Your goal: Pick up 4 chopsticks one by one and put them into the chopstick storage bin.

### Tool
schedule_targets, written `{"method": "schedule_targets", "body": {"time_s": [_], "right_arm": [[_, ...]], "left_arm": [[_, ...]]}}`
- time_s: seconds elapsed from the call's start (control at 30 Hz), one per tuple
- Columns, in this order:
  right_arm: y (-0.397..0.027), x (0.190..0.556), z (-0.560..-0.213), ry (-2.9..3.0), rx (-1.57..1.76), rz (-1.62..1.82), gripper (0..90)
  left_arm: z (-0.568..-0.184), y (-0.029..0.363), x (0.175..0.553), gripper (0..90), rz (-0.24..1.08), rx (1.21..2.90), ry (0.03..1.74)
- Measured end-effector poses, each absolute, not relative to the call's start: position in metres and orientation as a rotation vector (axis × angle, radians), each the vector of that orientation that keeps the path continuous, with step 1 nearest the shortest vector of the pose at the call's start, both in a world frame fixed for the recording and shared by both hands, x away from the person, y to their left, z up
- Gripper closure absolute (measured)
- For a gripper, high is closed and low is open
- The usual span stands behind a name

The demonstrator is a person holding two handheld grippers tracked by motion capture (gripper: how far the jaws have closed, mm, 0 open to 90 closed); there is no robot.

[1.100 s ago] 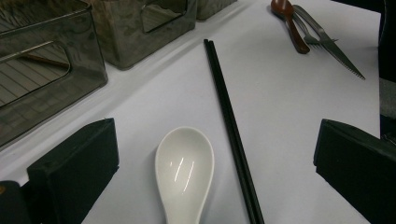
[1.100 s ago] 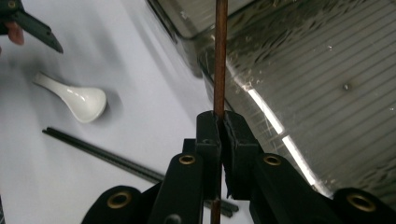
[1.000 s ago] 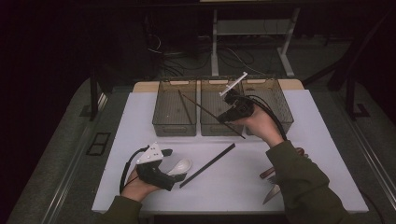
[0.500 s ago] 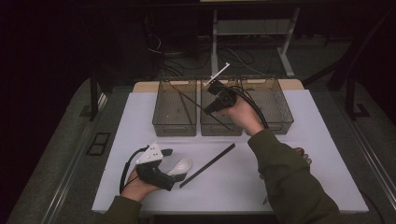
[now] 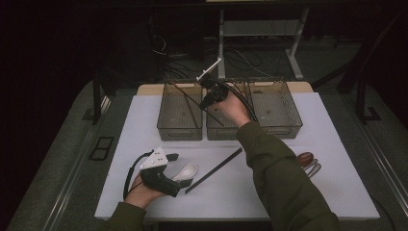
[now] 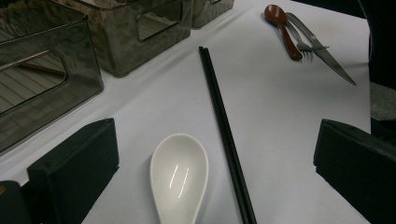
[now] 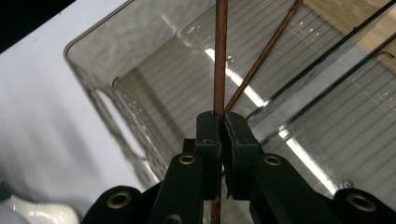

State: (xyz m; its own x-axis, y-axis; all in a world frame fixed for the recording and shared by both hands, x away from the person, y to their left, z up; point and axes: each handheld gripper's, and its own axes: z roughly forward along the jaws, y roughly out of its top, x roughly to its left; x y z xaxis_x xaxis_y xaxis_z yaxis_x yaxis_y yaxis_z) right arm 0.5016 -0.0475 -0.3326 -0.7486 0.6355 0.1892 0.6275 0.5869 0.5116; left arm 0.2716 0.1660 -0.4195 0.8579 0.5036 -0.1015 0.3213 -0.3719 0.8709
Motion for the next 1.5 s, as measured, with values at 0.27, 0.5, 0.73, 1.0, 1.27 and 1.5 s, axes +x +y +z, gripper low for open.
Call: {"method": "schedule_targets", "body": {"time_s": [0.27,0.5,0.73,1.0,1.27,1.5], "right_arm": [[-0.026,0.525,-0.337,2.772,1.227,0.85,84.5],[-0.01,0.54,-0.347,2.771,1.308,0.79,84.5],[0.001,0.542,-0.357,2.79,1.311,0.785,82.5],[-0.002,0.54,-0.351,2.75,1.254,0.838,59.4],[-0.007,0.522,-0.339,2.675,1.036,0.876,43.6],[-0.031,0.511,-0.332,2.706,1.05,1.074,35.8]], "left_arm": [[-0.42,0.163,0.271,0.0,0.204,1.986,0.596],[-0.42,0.163,0.271,0.0,0.2,1.973,0.592],[-0.419,0.163,0.271,0.0,0.198,1.976,0.593],[-0.419,0.163,0.272,0.0,0.198,1.975,0.595],[-0.419,0.165,0.273,0.0,0.207,1.988,0.589],[-0.42,0.165,0.272,0.0,0.208,1.991,0.592]]}}
